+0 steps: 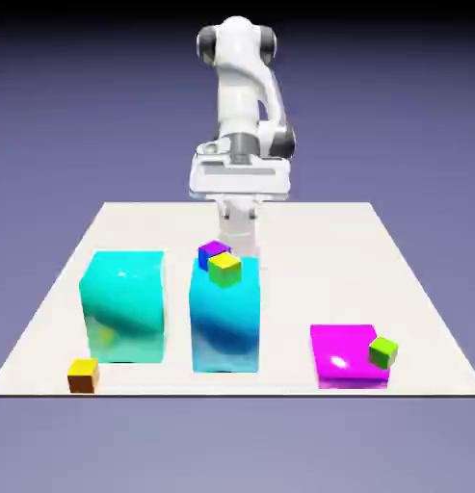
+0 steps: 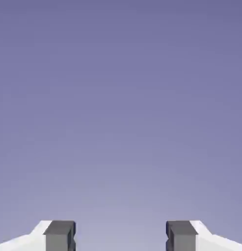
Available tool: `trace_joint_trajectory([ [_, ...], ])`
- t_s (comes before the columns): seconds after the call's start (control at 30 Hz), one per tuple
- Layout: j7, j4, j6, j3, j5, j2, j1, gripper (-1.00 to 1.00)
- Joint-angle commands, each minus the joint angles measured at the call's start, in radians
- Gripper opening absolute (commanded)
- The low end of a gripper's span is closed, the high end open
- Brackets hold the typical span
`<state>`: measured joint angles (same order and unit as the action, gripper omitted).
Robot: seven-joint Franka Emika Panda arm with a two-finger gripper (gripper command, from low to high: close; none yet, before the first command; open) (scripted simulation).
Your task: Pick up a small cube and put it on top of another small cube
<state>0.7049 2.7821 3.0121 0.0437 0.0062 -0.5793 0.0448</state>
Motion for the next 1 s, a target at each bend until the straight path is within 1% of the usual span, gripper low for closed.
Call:
trace_joint_trajectory([
  [0.0,-0.03,-0.023,-0.021,0.036,0.005,-0.008,0.027,0.0],
  [0.97,-0.898,-0.695,-0.619,1.087,0.155,-0.23,0.815,0.0],
])
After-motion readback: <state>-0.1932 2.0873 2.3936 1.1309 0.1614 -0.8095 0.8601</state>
